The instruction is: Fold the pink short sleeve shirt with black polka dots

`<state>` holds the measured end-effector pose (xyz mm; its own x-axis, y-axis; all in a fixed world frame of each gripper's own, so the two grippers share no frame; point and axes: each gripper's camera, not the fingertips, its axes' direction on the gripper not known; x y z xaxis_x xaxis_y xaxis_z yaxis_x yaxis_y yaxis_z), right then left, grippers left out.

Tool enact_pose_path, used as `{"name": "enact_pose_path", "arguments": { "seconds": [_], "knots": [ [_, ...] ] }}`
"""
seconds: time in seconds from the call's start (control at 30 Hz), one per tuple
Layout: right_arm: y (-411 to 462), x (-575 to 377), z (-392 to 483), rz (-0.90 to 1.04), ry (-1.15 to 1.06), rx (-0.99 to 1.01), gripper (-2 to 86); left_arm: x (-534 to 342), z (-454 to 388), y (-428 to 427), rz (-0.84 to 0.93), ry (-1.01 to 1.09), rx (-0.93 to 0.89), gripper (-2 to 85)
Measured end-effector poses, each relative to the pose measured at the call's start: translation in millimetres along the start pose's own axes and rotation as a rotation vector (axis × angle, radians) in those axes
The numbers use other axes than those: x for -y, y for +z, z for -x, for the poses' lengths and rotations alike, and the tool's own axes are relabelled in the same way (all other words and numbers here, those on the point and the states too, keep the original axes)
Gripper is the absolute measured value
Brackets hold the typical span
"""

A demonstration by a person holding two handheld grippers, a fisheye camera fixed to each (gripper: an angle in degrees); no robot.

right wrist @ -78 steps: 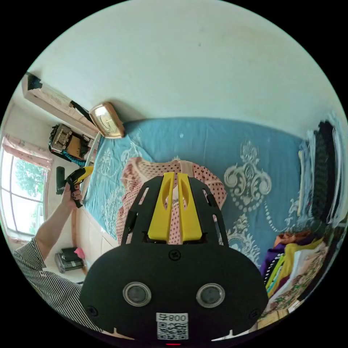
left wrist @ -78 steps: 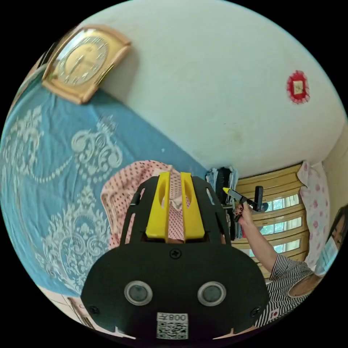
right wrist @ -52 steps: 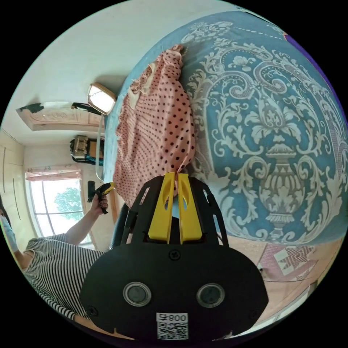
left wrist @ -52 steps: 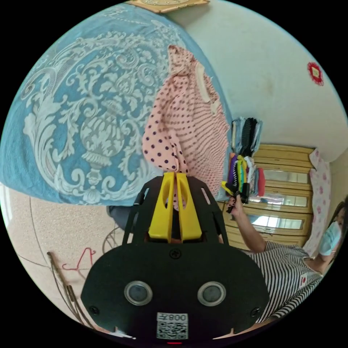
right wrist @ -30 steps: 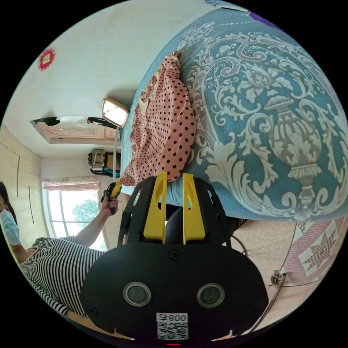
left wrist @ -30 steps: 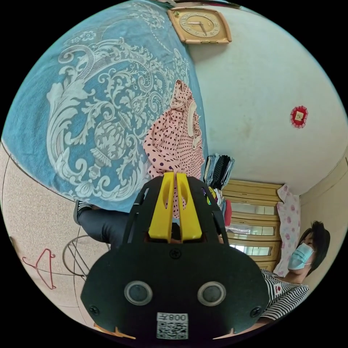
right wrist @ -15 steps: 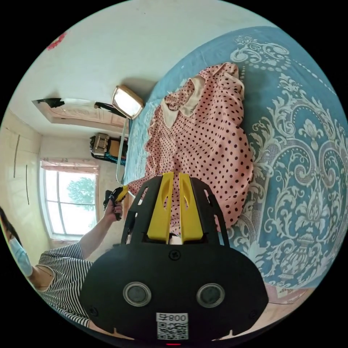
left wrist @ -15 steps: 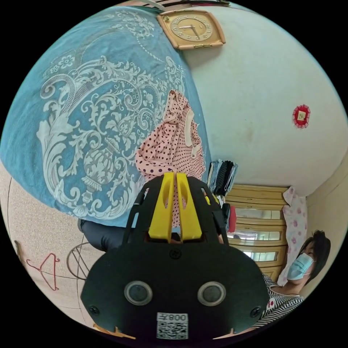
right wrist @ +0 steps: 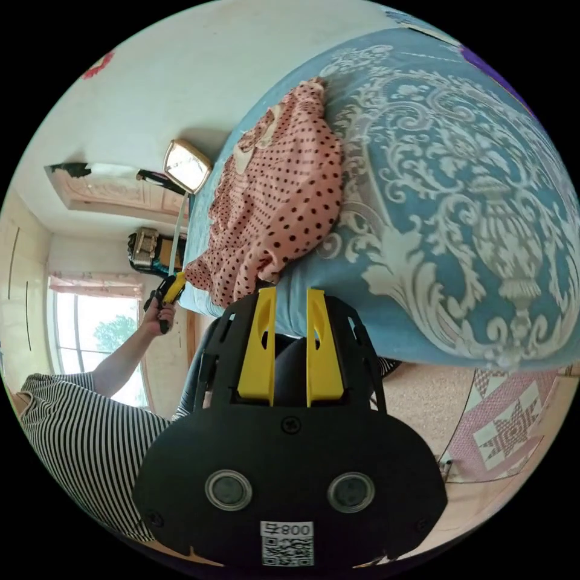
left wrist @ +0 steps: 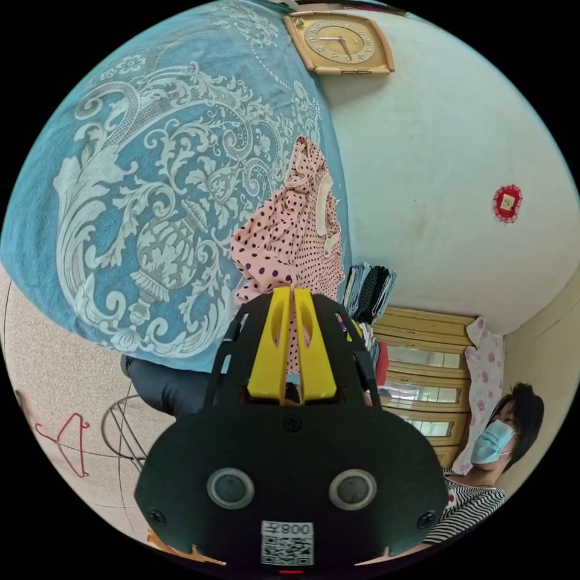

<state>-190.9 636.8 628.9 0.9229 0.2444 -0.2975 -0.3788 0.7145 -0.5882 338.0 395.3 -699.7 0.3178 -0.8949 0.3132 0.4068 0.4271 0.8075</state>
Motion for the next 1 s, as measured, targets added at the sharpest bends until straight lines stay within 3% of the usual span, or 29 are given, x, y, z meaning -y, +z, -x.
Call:
{"name": "enact_pose_path", "arguments": {
  "seconds": [0.13,0.37,0.73,1.0],
  "knots": [
    [18,7,9,0.008,-0.015,-0.052,6.5,-6,5,2,0.005,-0.008,0.002,0.8],
    [8,0,8,-0.050,-0.010,0.045,1.1,-15,5,2,0.019,0.011,-0.017,0.8],
    [-45,-35,9,-0.105,-0.038,0.201,0.1,-44,3,-22,0.013,0.048,-0.078,0.7],
    [-38,-59,-21,-0.041,0.096,0.079,1.1,-65,15,-34,-0.018,0.005,-0.088,0.7]
  ]
}}
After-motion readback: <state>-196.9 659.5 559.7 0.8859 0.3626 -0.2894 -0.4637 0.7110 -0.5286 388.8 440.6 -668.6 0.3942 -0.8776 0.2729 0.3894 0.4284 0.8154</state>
